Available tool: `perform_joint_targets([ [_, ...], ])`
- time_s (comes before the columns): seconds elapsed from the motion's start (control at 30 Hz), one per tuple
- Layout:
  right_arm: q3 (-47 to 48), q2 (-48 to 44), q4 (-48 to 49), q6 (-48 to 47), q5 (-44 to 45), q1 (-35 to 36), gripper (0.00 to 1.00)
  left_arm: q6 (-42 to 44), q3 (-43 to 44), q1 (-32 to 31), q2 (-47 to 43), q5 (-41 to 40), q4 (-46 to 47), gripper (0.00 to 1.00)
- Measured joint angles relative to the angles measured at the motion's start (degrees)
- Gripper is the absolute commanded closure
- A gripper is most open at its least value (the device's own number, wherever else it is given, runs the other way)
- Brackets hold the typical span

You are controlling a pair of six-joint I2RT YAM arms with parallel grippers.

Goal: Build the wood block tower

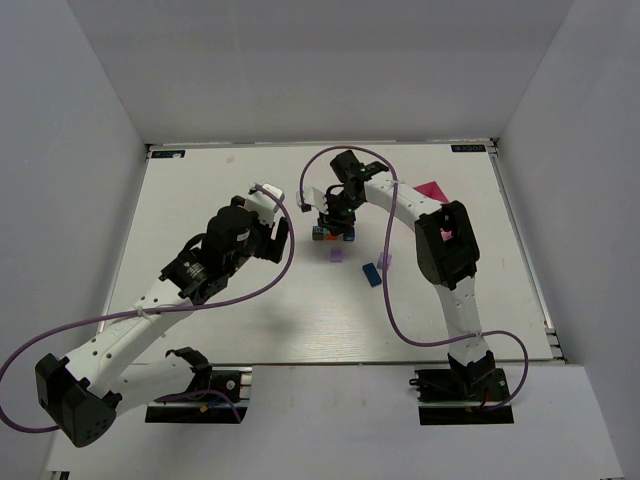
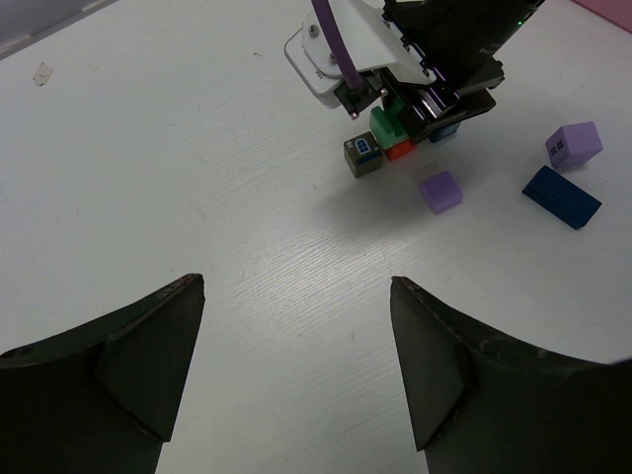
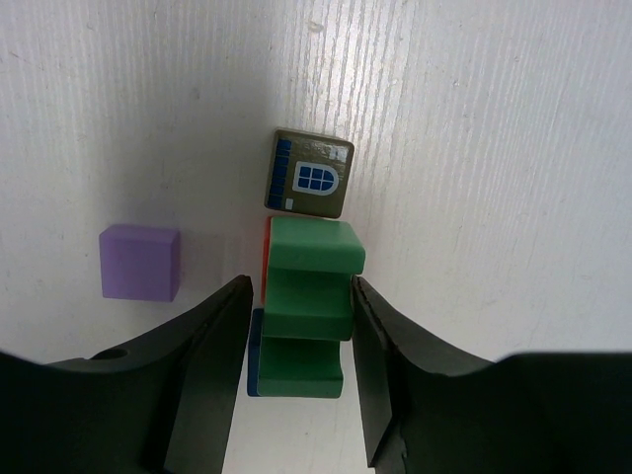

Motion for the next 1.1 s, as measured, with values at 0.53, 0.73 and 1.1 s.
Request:
perform_joint_targets([
  [0.53,0.0,0.0,0.0,-0.2,0.0,0.2,0.52,0.0,0.0,0.0,0.0,0.0,0.0,0.14],
  [0.73,0.0,0.0,0.0,-0.3,0.0,0.3,0.55,0.0,0.0,0.0,0.0,0.0,0.0,0.14],
  [1.1,0.0,0.0,0.1,-0.2,0.0,0.4,0.58,0.0,0.0,0.0,0.0,0.0,0.0,0.14],
])
